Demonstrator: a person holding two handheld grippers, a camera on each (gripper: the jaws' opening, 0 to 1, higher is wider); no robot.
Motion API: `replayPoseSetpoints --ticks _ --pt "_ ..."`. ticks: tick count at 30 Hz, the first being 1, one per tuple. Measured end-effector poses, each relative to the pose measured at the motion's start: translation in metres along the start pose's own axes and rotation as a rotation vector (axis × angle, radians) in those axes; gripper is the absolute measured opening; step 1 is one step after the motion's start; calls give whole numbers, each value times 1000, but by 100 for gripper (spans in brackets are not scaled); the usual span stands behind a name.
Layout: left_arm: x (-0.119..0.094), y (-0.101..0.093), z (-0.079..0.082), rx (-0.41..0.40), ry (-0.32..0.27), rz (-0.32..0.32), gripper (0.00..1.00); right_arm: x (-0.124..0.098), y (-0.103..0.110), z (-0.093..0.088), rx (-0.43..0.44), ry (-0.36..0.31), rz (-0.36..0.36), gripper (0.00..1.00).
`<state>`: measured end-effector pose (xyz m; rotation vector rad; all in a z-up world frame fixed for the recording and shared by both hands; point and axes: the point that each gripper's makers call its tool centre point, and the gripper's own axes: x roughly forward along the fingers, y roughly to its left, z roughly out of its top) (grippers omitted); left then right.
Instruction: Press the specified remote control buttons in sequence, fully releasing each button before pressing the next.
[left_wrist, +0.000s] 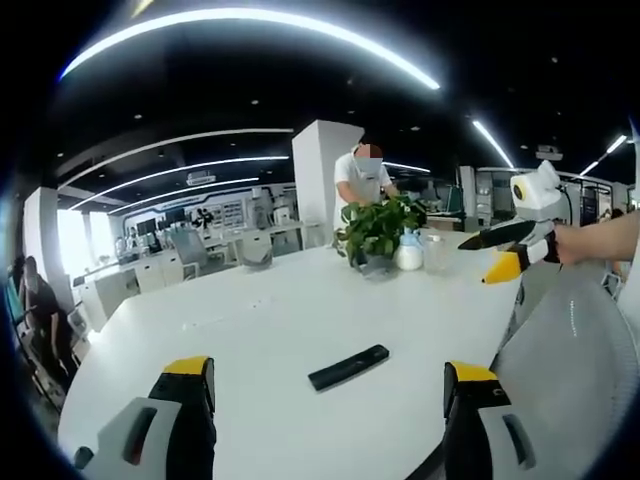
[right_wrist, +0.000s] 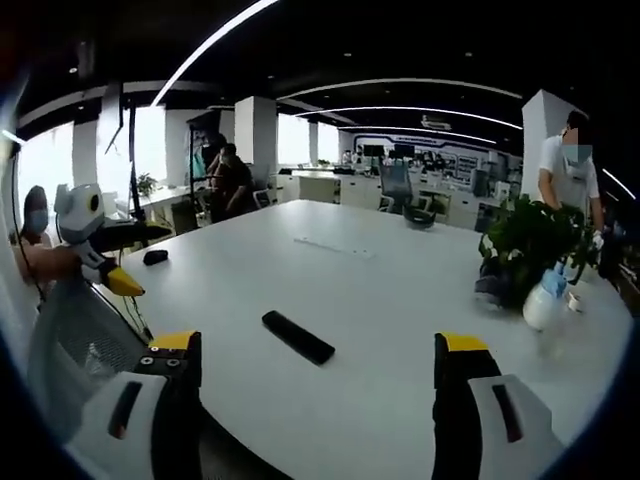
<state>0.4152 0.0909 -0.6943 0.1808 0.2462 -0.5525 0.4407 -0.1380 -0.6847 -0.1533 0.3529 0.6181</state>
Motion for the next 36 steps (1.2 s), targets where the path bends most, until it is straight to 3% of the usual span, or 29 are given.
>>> replayPoseSetpoints --ticks 8,13,17,26,31,33,36 --pt "3 1 -3 5 21 7 100 -11 -17 -5 -17 -10 -91 98" --pt "0 6 6 -19 -29 25 100 -14 -28 -3 -53 -26 -145 94" --pt "-1 7 2 -14 -16 41 100 -16 -25 3 -27 -63 -133 93" --pt "-4 26 3 -26 -23 136 100 -6 -18 -5 -46 -18 -57 95" --pt "-4 34 -9 -16 37 182 99 -1 -11 -14 -82 26 -16 94" --pt "-2 34 -17 -29 74 173 99 -2 -10 -16 -121 38 -19 93" --pt "0 31 -17 -15 80 158 100 -3 -5 -10 -140 15 -9 89"
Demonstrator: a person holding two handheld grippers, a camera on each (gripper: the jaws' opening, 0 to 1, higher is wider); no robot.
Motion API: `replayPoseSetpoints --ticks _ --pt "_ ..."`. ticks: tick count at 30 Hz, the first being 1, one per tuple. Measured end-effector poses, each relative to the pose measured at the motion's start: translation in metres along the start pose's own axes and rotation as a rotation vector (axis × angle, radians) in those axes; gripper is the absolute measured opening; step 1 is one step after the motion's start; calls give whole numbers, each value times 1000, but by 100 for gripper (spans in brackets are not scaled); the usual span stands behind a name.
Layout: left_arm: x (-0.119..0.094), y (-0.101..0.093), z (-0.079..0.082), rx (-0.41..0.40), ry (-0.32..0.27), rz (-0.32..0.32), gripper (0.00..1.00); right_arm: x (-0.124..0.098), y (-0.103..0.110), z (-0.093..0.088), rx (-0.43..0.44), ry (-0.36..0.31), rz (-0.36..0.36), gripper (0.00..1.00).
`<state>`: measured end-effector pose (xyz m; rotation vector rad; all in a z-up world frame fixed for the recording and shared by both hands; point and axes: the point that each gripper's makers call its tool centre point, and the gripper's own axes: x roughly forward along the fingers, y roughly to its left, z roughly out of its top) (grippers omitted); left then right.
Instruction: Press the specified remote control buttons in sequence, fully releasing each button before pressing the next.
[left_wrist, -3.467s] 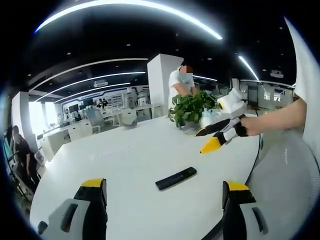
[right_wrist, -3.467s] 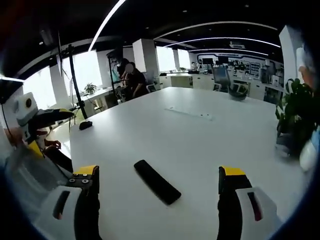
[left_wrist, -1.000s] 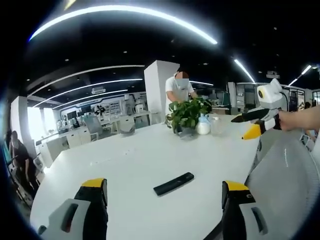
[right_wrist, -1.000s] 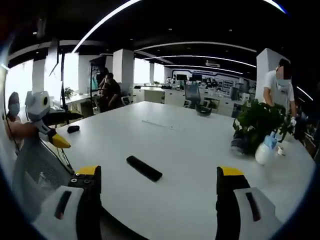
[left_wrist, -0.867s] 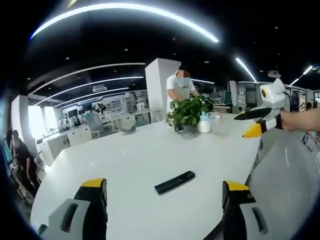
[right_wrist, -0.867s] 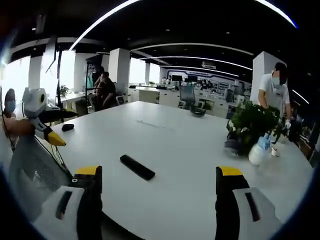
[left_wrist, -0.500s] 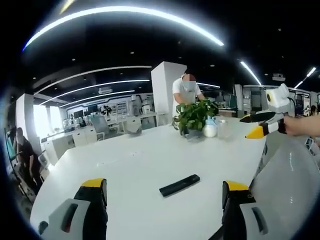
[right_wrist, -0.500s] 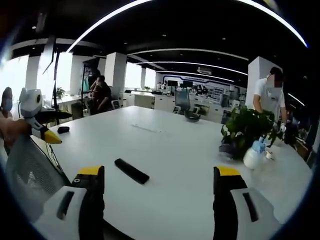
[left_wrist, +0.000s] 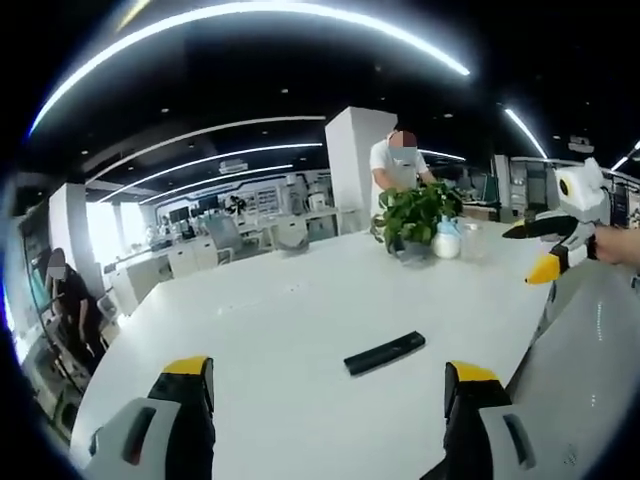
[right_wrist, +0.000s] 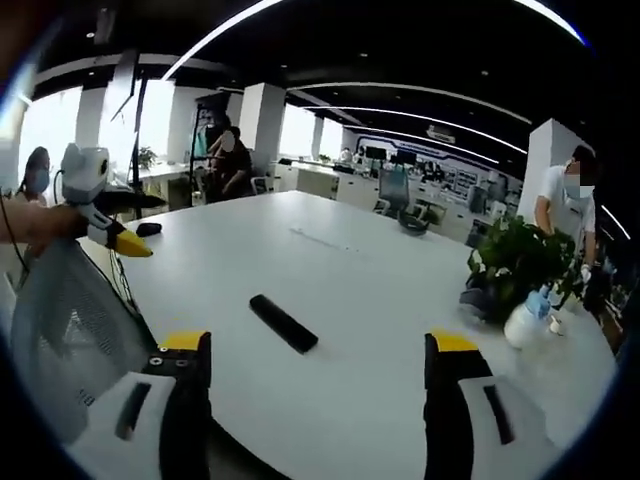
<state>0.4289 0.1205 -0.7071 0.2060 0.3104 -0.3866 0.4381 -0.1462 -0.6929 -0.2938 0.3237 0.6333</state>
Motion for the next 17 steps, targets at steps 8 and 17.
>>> replayPoseSetpoints --ticks 8,17 --pt "-4 5 -1 32 15 50 100 0 15 -3 -4 21 64 93" --pt "-11 1 21 15 -83 53 100 -2 19 -4 39 20 91 93"
